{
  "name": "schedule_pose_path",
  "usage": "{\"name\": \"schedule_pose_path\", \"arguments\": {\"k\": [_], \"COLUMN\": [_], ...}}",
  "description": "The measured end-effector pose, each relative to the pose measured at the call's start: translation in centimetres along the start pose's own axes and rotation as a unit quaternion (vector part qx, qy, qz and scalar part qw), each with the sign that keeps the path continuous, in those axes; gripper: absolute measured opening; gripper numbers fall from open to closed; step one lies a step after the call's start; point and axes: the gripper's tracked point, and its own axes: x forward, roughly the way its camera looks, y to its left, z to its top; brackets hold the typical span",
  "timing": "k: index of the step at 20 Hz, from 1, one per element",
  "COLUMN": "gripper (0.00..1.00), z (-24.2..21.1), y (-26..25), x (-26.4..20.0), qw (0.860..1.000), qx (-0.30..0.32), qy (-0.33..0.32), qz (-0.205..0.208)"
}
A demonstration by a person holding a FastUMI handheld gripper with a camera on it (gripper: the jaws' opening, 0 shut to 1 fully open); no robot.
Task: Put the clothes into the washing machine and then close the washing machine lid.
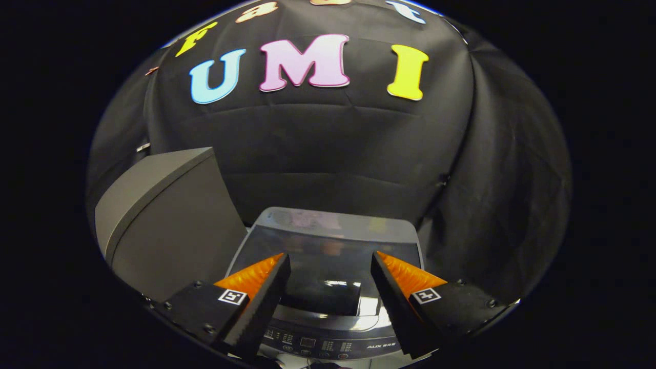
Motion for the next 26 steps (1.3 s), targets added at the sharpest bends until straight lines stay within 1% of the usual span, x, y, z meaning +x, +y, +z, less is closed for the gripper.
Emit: {"name": "schedule_pose_path", "arguments": {"k": [2,8,10,13,15,16,18,22,26], "gripper": [1.0,1.0,1.0,1.0,1.0,1.0,1.0,1.0,1.0], "z": [-0.4,-0.5,-0.1,0.4,1.4,1.5,2.5,7.4,9.3], "y": [0.0,-0.1,0.2,0.0,0.3,0.3,0.3,3.1,5.4], "x": [-0.1,-0.1,0.0,-0.7,-0.6,-0.5,-1.6,-4.9,-7.4], "qw": [1.0,1.0,1.0,1.0,0.998,0.997,0.995,0.988,0.982], "qx": [0.004,-0.01,-0.011,-0.002,0.01,-0.001,-0.023,-0.017,-0.023], "qy": [0.0,-0.006,-0.013,-0.031,-0.062,-0.073,-0.098,-0.15,-0.185], "qz": [-0.006,0.005,0.008,0.0,0.004,0.002,-0.004,-0.005,-0.007]}}
